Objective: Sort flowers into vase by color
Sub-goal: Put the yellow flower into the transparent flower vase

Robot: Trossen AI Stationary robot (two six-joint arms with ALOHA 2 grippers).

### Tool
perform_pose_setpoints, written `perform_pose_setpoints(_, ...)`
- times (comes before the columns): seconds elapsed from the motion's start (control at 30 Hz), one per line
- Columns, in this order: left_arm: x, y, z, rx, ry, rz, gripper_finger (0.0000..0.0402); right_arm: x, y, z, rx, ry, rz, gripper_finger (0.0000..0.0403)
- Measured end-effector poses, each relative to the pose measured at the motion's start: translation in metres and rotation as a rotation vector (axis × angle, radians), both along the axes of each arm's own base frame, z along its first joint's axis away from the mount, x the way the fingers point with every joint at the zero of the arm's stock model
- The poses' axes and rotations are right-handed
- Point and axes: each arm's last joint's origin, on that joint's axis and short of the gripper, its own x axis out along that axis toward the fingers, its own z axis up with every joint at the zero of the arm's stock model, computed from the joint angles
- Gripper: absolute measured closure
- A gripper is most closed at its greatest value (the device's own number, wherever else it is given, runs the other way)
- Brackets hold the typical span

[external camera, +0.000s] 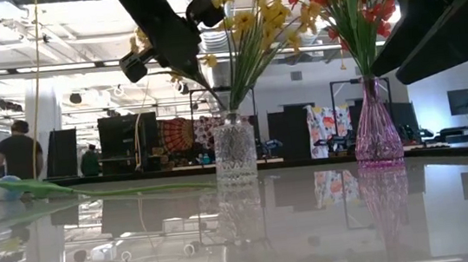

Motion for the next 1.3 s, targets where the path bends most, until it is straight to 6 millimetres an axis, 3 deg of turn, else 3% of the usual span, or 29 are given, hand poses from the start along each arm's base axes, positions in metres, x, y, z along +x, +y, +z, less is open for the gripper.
perform_pose_setpoints(0.2,0.000,-0.006,0.000,0.007,0.019,-0.026,0.0334,0.000,0.000,0.000,-0.003,0.001,0.002,0.0097)
perform_pose_setpoints(0.4,0.000,-0.009,0.000,0.016,0.038,-0.043,0.0337,0.013,-0.005,-0.001,0.039,-0.065,-0.010,0.0097)
perform_pose_setpoints(0.57,0.000,-0.009,0.000,0.023,0.049,-0.046,0.0360,0.037,-0.029,-0.007,0.117,-0.140,-0.005,0.0103)
perform_pose_setpoints(0.77,0.001,-0.017,0.000,0.031,0.056,-0.070,0.0397,0.057,-0.074,-0.013,0.169,-0.225,-0.167,0.0133)
perform_pose_setpoints(1.0,0.001,-0.025,0.000,0.032,0.058,-0.095,0.0401,0.064,-0.112,-0.022,0.208,-0.274,-0.303,0.0228)
perform_pose_setpoints(1.23,0.001,-0.029,0.000,0.035,0.063,-0.110,0.0401,0.068,-0.124,-0.021,0.239,-0.272,-0.315,0.0368)
perform_pose_setpoints(1.3,0.001,-0.029,0.000,0.035,0.063,-0.110,0.0401,0.070,-0.124,-0.024,0.250,-0.263,-0.295,0.0387)
